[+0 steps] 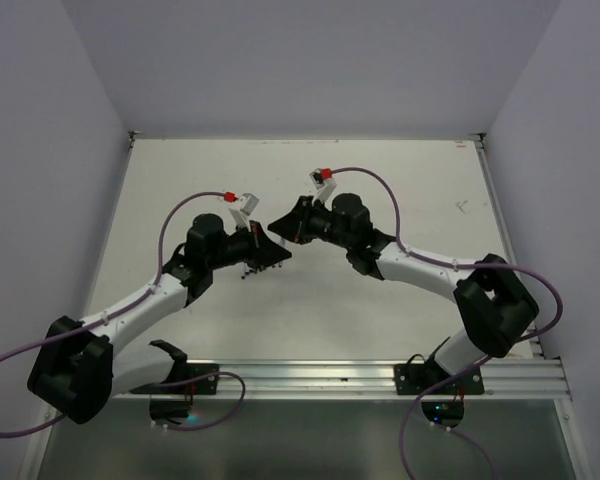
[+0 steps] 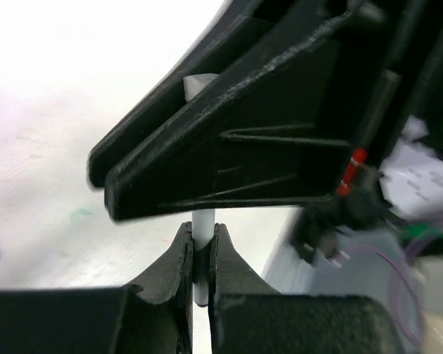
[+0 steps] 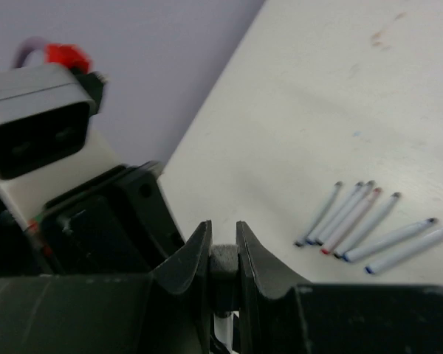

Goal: Open the pen caps

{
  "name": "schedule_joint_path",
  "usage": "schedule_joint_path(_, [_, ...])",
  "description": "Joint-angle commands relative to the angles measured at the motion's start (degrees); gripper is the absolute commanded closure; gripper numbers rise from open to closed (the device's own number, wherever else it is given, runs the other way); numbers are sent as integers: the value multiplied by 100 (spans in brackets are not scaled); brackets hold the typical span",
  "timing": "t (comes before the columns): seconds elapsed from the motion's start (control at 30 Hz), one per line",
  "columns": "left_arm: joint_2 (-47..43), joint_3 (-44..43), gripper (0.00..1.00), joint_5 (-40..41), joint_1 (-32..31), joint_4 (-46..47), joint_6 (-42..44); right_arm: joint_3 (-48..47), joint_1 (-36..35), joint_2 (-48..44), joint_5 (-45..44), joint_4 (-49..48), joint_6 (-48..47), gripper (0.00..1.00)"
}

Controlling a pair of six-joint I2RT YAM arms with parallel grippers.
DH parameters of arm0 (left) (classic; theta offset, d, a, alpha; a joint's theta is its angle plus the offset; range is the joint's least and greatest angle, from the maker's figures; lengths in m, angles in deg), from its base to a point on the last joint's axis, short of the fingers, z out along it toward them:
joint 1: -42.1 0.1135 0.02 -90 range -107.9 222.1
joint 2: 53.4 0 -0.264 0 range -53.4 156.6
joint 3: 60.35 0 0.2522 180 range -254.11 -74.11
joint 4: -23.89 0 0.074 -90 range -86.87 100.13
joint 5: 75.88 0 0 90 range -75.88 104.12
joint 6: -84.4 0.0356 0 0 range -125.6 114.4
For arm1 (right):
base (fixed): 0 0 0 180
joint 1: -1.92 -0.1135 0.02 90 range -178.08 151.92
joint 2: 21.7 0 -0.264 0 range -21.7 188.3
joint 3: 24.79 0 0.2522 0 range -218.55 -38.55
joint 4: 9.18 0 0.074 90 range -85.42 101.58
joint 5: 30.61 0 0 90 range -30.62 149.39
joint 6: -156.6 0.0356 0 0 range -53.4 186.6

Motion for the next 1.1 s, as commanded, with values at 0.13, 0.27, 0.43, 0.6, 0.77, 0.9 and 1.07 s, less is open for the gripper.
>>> schedule_joint_path(0.13, [-583, -800, 100, 5459, -843, -2291, 597, -1491, -419, -69, -3959, 4157, -751, 100])
schedule_joint_path(0.27, [-566, -790, 100, 5913, -1118, -2169, 614, -2038, -691, 362, -5298, 5375, -716, 100])
schedule_joint_path(0.43, [-443, -283, 100, 2043, -969, -230, 528, -1716, -665, 189, -4959, 4993, -917, 100])
schedule_joint_path(0.6, [5, 535, 100, -1373, -889, 4005, -1726, -713, 124, -401, -2185, 2633, -875, 100])
schedule_joint_path(0.77, [540, 993, 100, -1972, -740, 7552, -3707, 351, 1091, -455, 763, -88, 99, 100])
schedule_joint_path(0.9, [840, 1011, 100, -1955, -634, 8511, -4493, 510, 1321, -288, 1959, -1522, 777, 100])
schedule_joint_path(1.07, [238, 1012, 100, -1371, -451, 4753, -2706, 194, 1409, -199, 1752, -833, 595, 100])
